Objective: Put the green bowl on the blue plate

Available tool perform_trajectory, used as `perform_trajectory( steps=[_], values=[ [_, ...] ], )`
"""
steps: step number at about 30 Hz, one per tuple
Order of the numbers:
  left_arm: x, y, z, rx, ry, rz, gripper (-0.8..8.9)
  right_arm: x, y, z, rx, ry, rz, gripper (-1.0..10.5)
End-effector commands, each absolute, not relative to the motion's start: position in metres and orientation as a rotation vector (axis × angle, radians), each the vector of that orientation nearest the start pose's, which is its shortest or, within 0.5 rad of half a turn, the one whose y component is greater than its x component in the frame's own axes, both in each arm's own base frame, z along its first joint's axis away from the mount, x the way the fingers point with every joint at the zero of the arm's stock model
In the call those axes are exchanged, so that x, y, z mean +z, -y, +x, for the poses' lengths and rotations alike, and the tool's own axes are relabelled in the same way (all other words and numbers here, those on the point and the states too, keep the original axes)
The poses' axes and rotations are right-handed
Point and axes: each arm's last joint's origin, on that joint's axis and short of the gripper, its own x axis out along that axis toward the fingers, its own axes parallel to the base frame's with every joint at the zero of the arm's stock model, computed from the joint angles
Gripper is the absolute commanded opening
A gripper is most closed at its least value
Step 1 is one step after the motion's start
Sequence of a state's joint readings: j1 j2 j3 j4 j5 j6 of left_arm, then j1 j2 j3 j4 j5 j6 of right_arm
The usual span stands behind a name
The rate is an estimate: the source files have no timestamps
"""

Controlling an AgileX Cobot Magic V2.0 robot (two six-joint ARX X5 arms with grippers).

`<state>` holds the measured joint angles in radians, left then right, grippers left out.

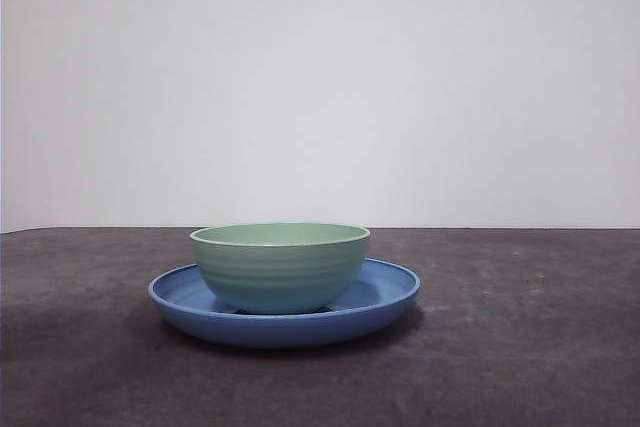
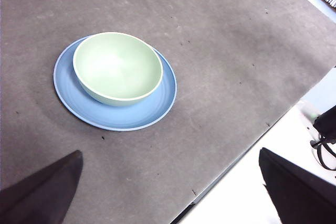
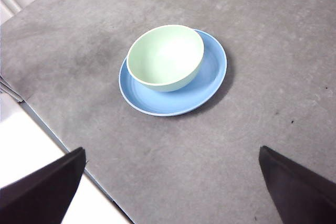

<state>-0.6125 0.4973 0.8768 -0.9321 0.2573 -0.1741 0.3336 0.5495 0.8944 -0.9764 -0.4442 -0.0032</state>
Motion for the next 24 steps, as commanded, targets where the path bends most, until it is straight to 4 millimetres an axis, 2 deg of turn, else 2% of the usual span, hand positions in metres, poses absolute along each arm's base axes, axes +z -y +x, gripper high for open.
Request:
perform_trajectory(
  steps=[1, 7, 8, 9, 10, 11, 12, 24],
  values=[
    [0.3284, 0.05, 0.0578, -0.806, -0.612, -0.05, 6.24, 0.3279, -0.0388, 0.0728, 0.762, -0.627, 0.024, 5.5],
    [0.3284, 0.05, 0.0578, -0.806, -0.612, -0.05, 6.15, 0.328, -0.0389, 0.0732, 0.762, -0.626, 0.023, 5.4],
    [0.3281, 0.0499, 0.0577, -0.806, -0.615, -0.049, 5.66, 0.328, -0.039, 0.0731, 0.763, -0.626, 0.024, 5.2],
    [0.3279, 0.0498, 0.0575, -0.805, -0.618, -0.049, 4.69, 0.3279, -0.039, 0.0729, 0.767, -0.628, 0.026, 4.0],
    [0.3278, 0.0498, 0.0575, -0.805, -0.619, -0.048, 2.09, 0.3279, -0.0392, 0.0728, 0.775, -0.628, 0.028, 1.0],
    [0.3278, 0.0498, 0.0575, -0.806, -0.618, -0.046, 0.17, 0.328, -0.0393, 0.0727, 0.781, -0.628, 0.03, -0.3],
    [0.3282, 0.0499, 0.0577, -0.807, -0.612, -0.045, 0.27, 0.3281, -0.0394, 0.0727, 0.783, -0.627, 0.031, 0.3],
    [0.3301, 0.0505, 0.0585, -0.812, -0.589, -0.047, 0.19, 0.3305, -0.04, 0.0739, 0.788, -0.601, 0.04, 0.3]
  ],
)
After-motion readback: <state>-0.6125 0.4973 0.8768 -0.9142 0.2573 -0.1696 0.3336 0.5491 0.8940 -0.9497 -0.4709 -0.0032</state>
